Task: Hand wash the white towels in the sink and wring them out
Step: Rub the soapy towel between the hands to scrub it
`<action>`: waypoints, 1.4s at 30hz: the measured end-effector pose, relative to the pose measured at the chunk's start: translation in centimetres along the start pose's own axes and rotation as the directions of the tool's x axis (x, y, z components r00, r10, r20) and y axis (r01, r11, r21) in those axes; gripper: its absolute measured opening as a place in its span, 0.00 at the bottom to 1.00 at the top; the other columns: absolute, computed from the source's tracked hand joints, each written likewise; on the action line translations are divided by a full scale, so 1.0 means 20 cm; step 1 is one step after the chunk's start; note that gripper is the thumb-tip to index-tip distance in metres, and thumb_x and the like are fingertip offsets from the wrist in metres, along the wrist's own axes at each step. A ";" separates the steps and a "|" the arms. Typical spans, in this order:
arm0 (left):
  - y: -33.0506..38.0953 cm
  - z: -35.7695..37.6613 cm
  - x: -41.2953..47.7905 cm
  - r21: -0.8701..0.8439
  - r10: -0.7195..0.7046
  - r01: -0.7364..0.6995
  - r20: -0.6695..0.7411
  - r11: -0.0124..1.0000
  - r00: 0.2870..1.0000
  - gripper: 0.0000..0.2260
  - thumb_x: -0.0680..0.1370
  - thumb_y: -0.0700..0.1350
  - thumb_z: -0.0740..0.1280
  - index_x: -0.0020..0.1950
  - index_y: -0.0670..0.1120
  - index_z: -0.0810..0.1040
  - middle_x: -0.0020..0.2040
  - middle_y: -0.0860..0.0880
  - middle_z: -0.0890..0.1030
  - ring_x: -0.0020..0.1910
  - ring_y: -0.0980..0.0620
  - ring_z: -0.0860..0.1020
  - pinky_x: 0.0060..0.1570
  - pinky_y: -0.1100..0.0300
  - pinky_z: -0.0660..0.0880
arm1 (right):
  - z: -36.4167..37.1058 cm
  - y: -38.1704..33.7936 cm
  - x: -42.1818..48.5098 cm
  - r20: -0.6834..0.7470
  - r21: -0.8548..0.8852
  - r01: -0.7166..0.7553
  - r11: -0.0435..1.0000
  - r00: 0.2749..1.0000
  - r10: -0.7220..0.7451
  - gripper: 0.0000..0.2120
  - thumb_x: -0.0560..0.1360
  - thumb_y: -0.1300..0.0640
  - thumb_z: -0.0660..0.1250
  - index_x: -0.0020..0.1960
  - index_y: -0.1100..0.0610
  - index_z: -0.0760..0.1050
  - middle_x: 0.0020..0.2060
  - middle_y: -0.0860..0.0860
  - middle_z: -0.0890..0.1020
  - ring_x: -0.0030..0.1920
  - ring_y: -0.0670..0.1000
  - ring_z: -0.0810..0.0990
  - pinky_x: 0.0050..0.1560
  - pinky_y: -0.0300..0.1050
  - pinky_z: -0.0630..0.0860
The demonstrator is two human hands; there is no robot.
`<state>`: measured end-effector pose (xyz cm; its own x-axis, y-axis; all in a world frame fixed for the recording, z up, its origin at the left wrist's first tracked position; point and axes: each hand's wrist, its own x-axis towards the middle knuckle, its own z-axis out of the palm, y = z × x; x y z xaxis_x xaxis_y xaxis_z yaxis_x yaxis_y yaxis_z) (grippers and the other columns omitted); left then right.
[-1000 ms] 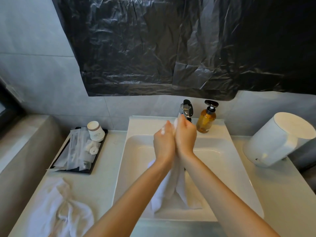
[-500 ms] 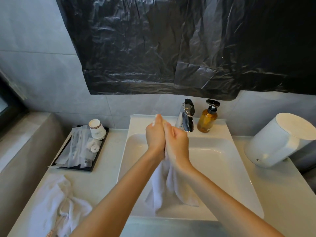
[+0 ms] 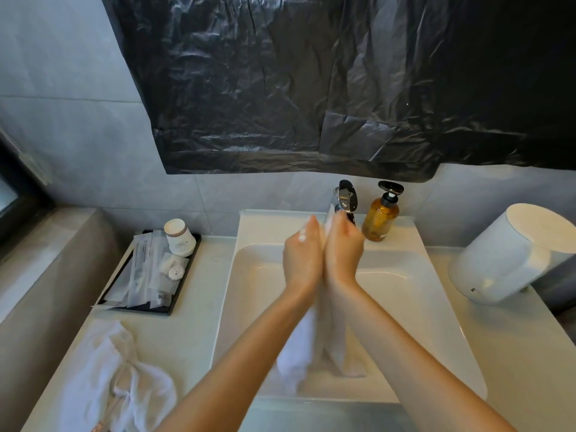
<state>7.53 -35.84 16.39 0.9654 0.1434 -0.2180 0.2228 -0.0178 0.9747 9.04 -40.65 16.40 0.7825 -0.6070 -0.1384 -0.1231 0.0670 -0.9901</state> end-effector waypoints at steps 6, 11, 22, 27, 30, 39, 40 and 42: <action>0.01 0.00 -0.02 -0.083 -0.047 0.046 -0.010 0.996 0.999 0.18 0.82 0.47 0.57 0.34 0.45 0.71 0.30 0.49 0.75 0.34 0.50 0.73 0.38 0.55 0.70 | -0.01 -0.02 0.01 0.104 -0.057 -0.016 0.998 0.994 0.021 0.19 0.78 0.58 0.60 0.28 0.56 0.66 0.24 0.47 0.70 0.30 0.48 0.68 0.33 0.43 0.64; 0.04 -0.05 0.05 -0.048 -0.045 0.042 -0.048 0.998 0.998 0.20 0.83 0.49 0.57 0.32 0.44 0.69 0.29 0.48 0.74 0.32 0.51 0.71 0.36 0.56 0.67 | -0.03 0.08 -0.16 0.239 -0.092 0.128 0.988 0.966 -0.103 0.20 0.80 0.53 0.60 0.29 0.53 0.72 0.24 0.44 0.75 0.31 0.44 0.74 0.35 0.40 0.70; 0.06 -0.05 0.04 -0.090 -0.074 0.067 -0.088 0.994 0.993 0.19 0.82 0.45 0.57 0.31 0.45 0.68 0.28 0.47 0.73 0.32 0.47 0.72 0.37 0.56 0.67 | -0.05 0.01 -0.10 0.370 -0.138 0.117 0.983 0.927 -0.058 0.17 0.79 0.56 0.60 0.31 0.53 0.71 0.28 0.47 0.75 0.35 0.49 0.73 0.39 0.44 0.70; 0.03 0.02 -0.01 0.079 0.029 -0.026 -0.034 0.997 0.999 0.17 0.83 0.45 0.56 0.33 0.48 0.68 0.34 0.47 0.75 0.36 0.47 0.72 0.36 0.55 0.67 | -0.03 -0.01 -0.04 0.084 -0.080 0.115 0.990 0.991 -0.108 0.20 0.81 0.54 0.58 0.30 0.53 0.70 0.27 0.47 0.74 0.32 0.47 0.72 0.38 0.43 0.68; 0.05 -0.04 0.05 -0.125 -0.082 0.066 -0.121 0.990 0.989 0.18 0.83 0.47 0.56 0.34 0.45 0.66 0.29 0.49 0.70 0.31 0.51 0.69 0.32 0.57 0.65 | -0.06 0.03 -0.17 0.331 -0.139 0.158 0.978 0.938 -0.104 0.24 0.80 0.54 0.59 0.25 0.50 0.69 0.23 0.44 0.73 0.31 0.45 0.72 0.36 0.41 0.69; 0.06 -0.06 0.04 -0.297 -0.145 0.103 -0.125 0.949 0.982 0.19 0.83 0.48 0.58 0.33 0.44 0.70 0.29 0.49 0.73 0.30 0.53 0.73 0.32 0.61 0.70 | -0.07 0.00 -0.15 0.460 -0.230 0.275 0.933 0.876 -0.145 0.23 0.81 0.53 0.59 0.27 0.51 0.68 0.19 0.42 0.71 0.27 0.41 0.70 0.33 0.39 0.67; 0.06 -0.06 0.02 -0.323 -0.161 0.119 -0.106 0.939 0.981 0.18 0.83 0.48 0.59 0.34 0.44 0.71 0.29 0.49 0.74 0.29 0.55 0.73 0.29 0.64 0.70 | -0.07 -0.02 -0.13 0.473 -0.249 0.264 0.932 0.873 -0.121 0.22 0.80 0.52 0.59 0.27 0.51 0.68 0.20 0.43 0.71 0.28 0.43 0.70 0.33 0.39 0.67; 0.05 -0.01 -0.05 -0.256 -0.126 0.119 -0.011 0.959 0.992 0.16 0.82 0.48 0.60 0.37 0.44 0.76 0.32 0.48 0.78 0.33 0.54 0.77 0.33 0.62 0.72 | -0.05 -0.07 -0.01 0.281 -0.192 0.190 0.963 0.951 -0.131 0.22 0.80 0.54 0.59 0.27 0.53 0.66 0.22 0.46 0.68 0.28 0.46 0.68 0.34 0.43 0.65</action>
<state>6.84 -35.81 17.48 0.9279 0.1553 -0.3390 0.2942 0.2538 0.9214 8.50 -41.34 17.76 0.9316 -0.3633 -0.0077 -0.0870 -0.2023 -0.9754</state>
